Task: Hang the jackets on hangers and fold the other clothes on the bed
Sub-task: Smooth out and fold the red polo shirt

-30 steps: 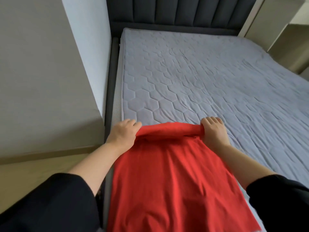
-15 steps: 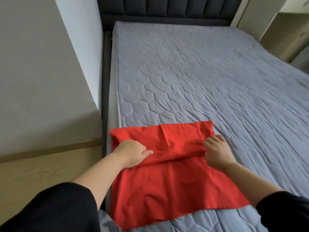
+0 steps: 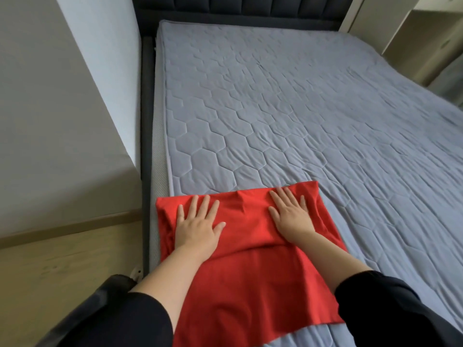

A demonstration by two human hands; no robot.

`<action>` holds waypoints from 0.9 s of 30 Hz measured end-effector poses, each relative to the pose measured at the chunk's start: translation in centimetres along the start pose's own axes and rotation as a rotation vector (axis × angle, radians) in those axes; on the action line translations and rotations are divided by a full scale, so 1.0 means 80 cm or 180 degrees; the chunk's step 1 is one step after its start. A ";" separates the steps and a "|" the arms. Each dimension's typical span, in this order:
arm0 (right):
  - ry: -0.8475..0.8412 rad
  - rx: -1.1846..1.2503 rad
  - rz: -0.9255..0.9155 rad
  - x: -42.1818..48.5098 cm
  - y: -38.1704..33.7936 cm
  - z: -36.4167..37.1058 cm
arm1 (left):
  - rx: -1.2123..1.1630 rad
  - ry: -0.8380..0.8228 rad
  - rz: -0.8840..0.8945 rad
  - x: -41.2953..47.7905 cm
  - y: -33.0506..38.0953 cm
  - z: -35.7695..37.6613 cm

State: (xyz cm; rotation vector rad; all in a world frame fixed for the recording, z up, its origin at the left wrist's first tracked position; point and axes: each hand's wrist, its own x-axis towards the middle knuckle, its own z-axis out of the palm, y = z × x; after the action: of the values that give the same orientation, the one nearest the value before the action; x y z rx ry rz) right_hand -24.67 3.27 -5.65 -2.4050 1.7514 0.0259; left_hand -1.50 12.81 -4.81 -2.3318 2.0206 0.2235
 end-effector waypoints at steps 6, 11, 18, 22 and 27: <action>0.0024 0.0441 0.1091 0.010 0.032 0.006 | -0.0281 -0.0151 -0.0772 -0.007 -0.048 0.014; 0.0354 0.0306 0.1425 0.020 0.009 -0.008 | -0.0227 0.0025 -0.0665 0.014 -0.046 -0.017; -0.0535 -0.0430 -0.0394 0.061 -0.027 -0.062 | -0.0383 -0.0692 -0.0106 0.057 -0.058 -0.065; -0.1156 -0.0921 -0.0122 0.084 -0.015 -0.089 | -0.0355 -0.0913 0.0066 0.064 -0.064 -0.077; -0.0784 -0.1142 -0.0256 0.095 -0.001 -0.116 | -0.0272 -0.0555 -0.0054 0.066 -0.057 -0.105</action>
State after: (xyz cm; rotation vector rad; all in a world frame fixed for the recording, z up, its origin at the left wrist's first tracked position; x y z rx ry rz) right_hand -22.99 -5.24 2.69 -2.5697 1.6501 0.6494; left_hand 4.40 7.23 2.48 -2.2857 1.9450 0.5034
